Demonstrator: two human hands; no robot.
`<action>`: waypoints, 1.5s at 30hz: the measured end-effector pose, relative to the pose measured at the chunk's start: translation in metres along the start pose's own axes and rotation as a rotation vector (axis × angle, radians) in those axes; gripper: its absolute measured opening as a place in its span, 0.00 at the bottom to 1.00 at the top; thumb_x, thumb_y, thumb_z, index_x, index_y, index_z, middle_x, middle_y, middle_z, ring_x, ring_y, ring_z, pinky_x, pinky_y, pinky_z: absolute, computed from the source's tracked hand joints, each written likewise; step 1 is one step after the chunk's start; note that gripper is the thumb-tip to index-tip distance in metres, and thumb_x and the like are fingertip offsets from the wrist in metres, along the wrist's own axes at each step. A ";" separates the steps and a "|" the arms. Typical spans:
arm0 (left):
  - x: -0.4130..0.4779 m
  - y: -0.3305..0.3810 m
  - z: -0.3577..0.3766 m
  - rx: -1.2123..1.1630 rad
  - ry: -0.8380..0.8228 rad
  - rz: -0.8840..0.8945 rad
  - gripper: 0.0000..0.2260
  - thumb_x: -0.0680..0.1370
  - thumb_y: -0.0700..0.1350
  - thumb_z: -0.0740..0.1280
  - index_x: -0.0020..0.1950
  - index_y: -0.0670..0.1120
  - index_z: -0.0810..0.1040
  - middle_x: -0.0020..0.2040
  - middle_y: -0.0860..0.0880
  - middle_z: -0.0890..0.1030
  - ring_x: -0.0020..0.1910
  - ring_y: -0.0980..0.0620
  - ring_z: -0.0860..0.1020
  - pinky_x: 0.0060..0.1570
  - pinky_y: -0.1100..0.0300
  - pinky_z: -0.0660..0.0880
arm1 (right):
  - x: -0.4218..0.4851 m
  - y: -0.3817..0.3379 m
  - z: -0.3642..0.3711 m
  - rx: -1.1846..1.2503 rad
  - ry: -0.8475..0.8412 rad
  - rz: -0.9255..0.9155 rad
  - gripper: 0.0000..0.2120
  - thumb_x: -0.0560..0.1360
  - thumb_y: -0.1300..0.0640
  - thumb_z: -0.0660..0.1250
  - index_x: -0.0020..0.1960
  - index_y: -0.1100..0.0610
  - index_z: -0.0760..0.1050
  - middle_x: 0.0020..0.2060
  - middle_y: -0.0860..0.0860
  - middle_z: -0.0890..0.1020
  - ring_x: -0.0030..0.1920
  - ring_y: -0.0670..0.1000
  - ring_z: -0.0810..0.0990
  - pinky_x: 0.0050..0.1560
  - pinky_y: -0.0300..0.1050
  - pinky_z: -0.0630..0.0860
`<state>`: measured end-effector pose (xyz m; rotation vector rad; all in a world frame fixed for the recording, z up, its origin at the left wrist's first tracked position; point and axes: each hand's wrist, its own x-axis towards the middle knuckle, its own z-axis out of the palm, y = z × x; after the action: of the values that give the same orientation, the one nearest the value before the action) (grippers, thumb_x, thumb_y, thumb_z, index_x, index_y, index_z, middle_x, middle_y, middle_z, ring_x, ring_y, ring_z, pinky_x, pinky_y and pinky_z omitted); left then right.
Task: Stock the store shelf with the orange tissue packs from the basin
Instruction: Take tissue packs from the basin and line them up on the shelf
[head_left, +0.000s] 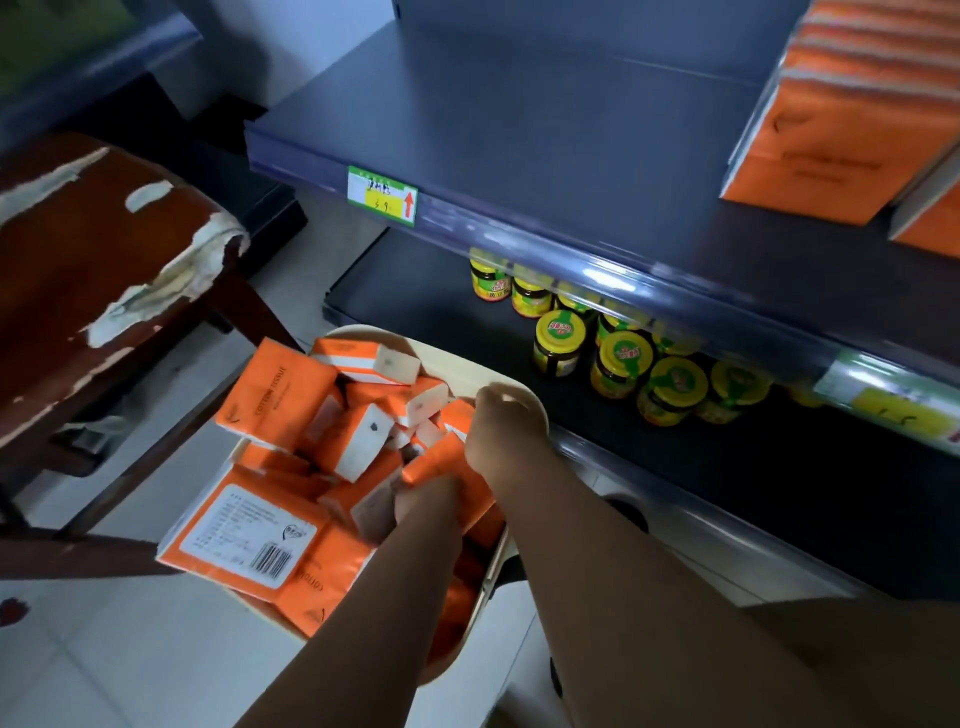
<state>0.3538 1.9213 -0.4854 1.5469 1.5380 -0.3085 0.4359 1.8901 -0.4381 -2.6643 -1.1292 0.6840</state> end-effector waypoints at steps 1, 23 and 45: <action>-0.008 -0.006 -0.002 -0.054 0.037 0.067 0.36 0.79 0.53 0.72 0.82 0.53 0.58 0.80 0.46 0.64 0.80 0.40 0.61 0.78 0.44 0.62 | 0.000 0.000 -0.009 0.044 -0.024 -0.006 0.21 0.80 0.58 0.65 0.73 0.55 0.70 0.69 0.55 0.76 0.70 0.57 0.73 0.69 0.49 0.70; -0.161 0.015 -0.092 -0.916 0.281 0.554 0.16 0.73 0.42 0.78 0.59 0.48 0.79 0.47 0.44 0.86 0.43 0.45 0.86 0.42 0.50 0.83 | -0.101 0.036 -0.150 1.217 0.371 -0.113 0.47 0.51 0.59 0.82 0.65 0.30 0.72 0.66 0.49 0.77 0.61 0.50 0.82 0.59 0.50 0.82; -0.324 0.267 0.033 -0.613 -0.208 1.242 0.15 0.75 0.34 0.75 0.60 0.44 0.79 0.55 0.45 0.85 0.48 0.50 0.83 0.39 0.61 0.80 | -0.266 0.327 -0.331 0.509 0.762 -0.018 0.24 0.65 0.56 0.82 0.59 0.45 0.82 0.45 0.48 0.83 0.43 0.45 0.81 0.50 0.43 0.76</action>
<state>0.5432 1.7308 -0.1614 1.5775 0.2493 0.6319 0.6387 1.4790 -0.1598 -2.1425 -0.6473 -0.0755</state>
